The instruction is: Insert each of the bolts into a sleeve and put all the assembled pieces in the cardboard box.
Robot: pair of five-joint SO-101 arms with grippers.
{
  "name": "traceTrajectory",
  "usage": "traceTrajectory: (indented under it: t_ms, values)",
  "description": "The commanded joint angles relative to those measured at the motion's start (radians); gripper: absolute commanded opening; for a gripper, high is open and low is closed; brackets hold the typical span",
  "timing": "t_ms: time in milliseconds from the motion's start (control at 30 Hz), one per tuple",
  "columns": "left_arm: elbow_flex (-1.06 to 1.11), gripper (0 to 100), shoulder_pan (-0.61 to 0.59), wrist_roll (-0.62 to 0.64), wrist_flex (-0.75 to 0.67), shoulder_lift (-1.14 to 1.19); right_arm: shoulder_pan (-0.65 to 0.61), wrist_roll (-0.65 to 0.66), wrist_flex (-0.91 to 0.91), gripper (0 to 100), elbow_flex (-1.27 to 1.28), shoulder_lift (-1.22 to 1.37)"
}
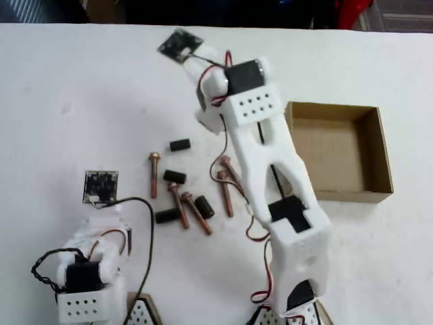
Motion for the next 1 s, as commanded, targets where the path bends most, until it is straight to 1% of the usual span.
traceTrajectory:
  t_ms: [0,133,267,367,467,733,867,967]
  values:
    - [-0.002,2,-0.012,0.002,0.002,-0.007,0.041,-0.014,0.05,1.6,-0.023,-0.131]
    - [-0.002,2,-0.012,0.002,0.002,-0.007,0.104,-0.075,0.05,1.6,0.092,-0.251]
    - [-0.002,2,-0.012,0.002,0.002,-0.007,0.136,-0.072,0.036,1.6,0.264,-0.352]
    - [-0.002,2,-0.012,0.002,0.002,-0.007,0.139,-0.072,-0.025,1.6,0.419,-0.401]
    - [-0.002,2,-0.012,0.002,0.002,-0.007,0.139,-0.072,-0.134,1.6,0.58,-0.423]
    - [-0.002,2,-0.012,0.002,0.002,-0.007,0.157,-0.075,-0.526,1.6,0.93,-0.418]
    - [-0.002,2,-0.012,0.002,0.002,-0.007,0.206,-0.072,-0.674,1.6,1.028,-0.361]
    - [-0.002,2,-0.012,0.002,0.002,-0.007,0.239,-0.072,-0.713,1.6,1.033,-0.282]
